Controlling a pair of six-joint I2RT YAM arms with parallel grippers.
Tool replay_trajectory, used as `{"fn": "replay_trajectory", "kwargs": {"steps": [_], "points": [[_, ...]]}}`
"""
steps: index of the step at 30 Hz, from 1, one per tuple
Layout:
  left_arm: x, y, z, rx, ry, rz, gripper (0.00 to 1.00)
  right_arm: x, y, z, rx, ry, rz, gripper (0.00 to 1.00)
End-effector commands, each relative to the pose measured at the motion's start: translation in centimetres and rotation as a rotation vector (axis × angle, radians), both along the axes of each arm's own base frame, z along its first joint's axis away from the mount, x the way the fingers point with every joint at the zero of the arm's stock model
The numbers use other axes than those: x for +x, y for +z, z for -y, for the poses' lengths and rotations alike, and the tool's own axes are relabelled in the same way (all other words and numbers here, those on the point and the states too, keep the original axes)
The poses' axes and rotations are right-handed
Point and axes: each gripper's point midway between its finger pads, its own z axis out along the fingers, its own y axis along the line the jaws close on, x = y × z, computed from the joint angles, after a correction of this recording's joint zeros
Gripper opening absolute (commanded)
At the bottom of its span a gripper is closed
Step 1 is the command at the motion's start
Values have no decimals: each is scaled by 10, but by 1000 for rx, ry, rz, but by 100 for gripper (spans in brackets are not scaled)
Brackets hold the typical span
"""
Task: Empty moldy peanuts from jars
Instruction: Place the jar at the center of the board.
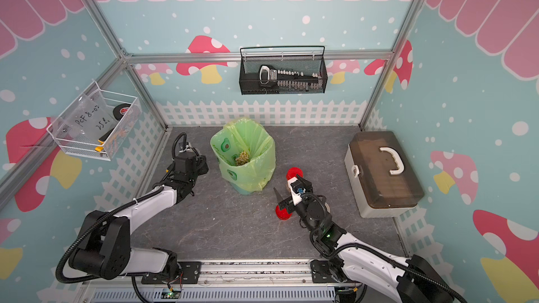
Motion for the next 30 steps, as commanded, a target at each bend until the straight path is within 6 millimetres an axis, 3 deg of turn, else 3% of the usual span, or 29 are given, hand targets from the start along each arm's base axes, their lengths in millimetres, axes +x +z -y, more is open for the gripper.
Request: {"fn": "replay_trajectory", "kwargs": {"steps": [1,5,11,14,24,26,30], "points": [[-14,2,15,-34,4,-19,59,0,12,0,35,7,29,96],[-23,-1,22,-31,14,12,57,-2,12,3,40,2,35,96],[-47,-17,10,-28,94,82,56,-4,13,5,47,2,43,96],[-54,-21,16,18,110,105,56,-5,12,4,44,8,41,96],[-40,-23,-7,27,230,129,58,-5,11,4,43,7,40,96],[-35,-29,-21,-8,263,112,61,-4,11,4,41,8,41,96],[-29,-29,-21,-2,274,109,67,-5,11,4,42,9,40,96]]}}
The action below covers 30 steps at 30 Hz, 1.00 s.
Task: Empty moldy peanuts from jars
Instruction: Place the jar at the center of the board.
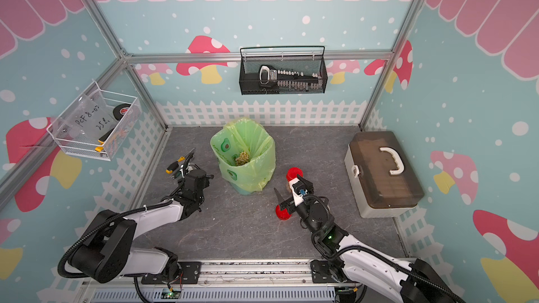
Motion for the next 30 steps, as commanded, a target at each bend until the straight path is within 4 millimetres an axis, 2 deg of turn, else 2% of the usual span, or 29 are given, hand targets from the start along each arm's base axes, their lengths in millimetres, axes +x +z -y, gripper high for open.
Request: {"fn": "replay_trajectory", "kwargs": {"steps": [1,6,13,23,30], "points": [[14,12,5,-39,19,49,67,0,4,2,18,-2,17,96],[19,9,7,-36,17,22,69,0,4,2,18,0,17,96],[24,4,9,-24,12,-14,83,-1,4,2,18,2,20,96],[24,1,13,-22,-4,-35,85,-2,4,4,22,0,24,96],[23,6,28,19,-57,-50,99,-2,4,4,21,-1,21,96]]}}
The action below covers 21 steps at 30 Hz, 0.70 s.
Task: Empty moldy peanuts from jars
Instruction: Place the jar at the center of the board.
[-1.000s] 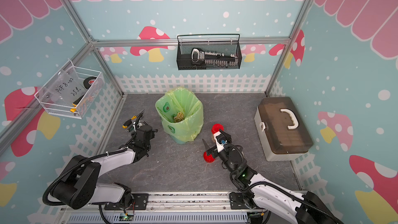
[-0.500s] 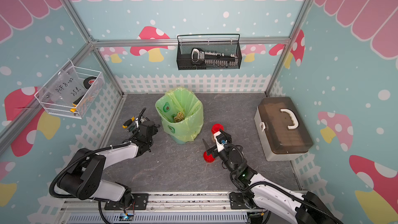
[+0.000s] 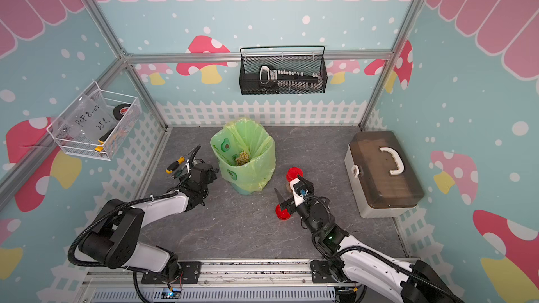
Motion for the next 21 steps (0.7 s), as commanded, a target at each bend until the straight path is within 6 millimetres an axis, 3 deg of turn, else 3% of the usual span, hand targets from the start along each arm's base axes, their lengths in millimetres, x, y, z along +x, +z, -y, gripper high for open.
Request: {"fn": "replay_trajectory", "kwargs": {"steps": [1,3,4,17,21], "points": [[1,11,9,16,-20,9,99,0,5,2,18,-4,21,96],[-2,17,7,13,-18,20,99,0,4,2,17,-4,19,96],[-7,21,16,13,-45,28,99,0,4,2,18,-3,19,96],[-52,102,24,-41,-154,165,99,2,4,2,20,-12,13,96],[-62,131,49,-90,-288,210,96,18,13,18,56,-140,-55,99]]}}
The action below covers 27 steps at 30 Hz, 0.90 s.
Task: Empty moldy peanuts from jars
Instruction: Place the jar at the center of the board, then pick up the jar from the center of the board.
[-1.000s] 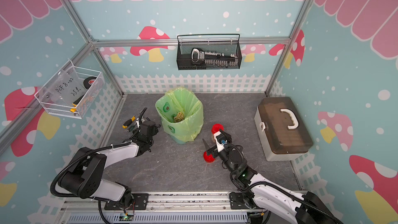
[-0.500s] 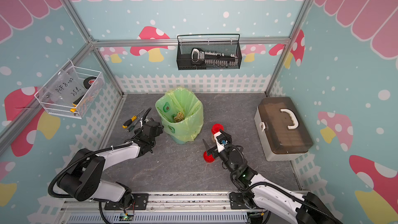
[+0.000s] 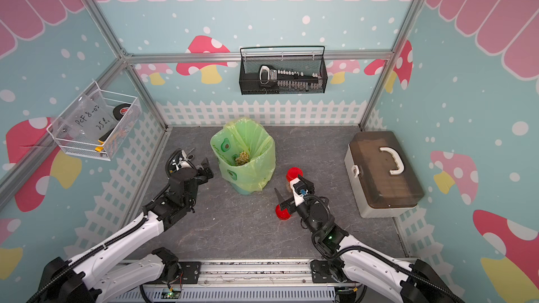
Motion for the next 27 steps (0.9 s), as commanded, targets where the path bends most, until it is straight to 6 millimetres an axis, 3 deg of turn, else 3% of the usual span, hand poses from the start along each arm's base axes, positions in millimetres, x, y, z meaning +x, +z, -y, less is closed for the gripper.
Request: {"fn": "replay_trajectory", "kwargs": {"steps": [1,6,11,14,19,27], "points": [[-11,15,28,-5,-153,-4,94,19,17,17,50,-131,-88,99],[-26,36,97,0,-406,54,92,25,34,20,1,-126,-272,98],[-48,34,151,-89,-630,104,92,23,49,35,-155,-167,-357,98],[-62,28,175,-124,-748,135,92,27,40,44,-281,-185,-449,98],[-84,6,196,-92,-867,143,92,28,12,31,-385,-82,-619,98],[-97,3,203,-155,-944,260,90,38,-13,27,-429,-86,-707,99]]}}
